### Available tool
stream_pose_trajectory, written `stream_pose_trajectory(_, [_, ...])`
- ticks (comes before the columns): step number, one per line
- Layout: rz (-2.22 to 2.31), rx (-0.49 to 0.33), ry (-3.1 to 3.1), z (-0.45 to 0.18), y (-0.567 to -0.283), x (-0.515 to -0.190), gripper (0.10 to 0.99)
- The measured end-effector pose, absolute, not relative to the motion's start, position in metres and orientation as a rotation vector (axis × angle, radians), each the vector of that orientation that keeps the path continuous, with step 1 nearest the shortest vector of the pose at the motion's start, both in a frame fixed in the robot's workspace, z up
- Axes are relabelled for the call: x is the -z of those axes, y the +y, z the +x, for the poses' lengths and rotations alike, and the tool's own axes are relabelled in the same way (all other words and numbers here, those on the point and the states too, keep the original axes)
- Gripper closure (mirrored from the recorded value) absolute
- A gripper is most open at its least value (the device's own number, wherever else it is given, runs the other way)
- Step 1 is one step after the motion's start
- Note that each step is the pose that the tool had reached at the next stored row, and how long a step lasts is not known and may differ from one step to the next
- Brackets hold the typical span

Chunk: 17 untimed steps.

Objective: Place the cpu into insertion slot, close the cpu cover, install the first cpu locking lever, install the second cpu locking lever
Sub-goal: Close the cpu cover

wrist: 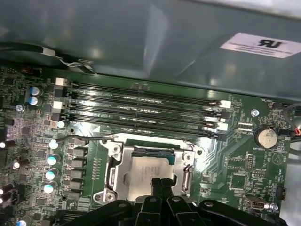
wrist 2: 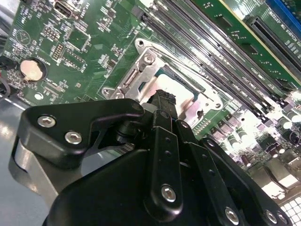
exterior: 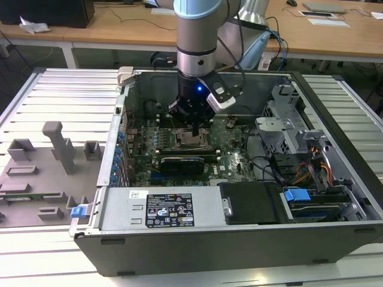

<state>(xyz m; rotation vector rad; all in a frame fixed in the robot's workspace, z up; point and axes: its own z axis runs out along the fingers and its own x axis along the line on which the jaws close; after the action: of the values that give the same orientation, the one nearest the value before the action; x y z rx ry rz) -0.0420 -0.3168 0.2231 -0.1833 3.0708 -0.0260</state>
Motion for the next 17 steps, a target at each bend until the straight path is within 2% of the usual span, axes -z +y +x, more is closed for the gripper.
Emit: stream_pose_trajectory(17, [-0.182,0.028,3.056,-0.074,-0.318,-0.214,0.980])
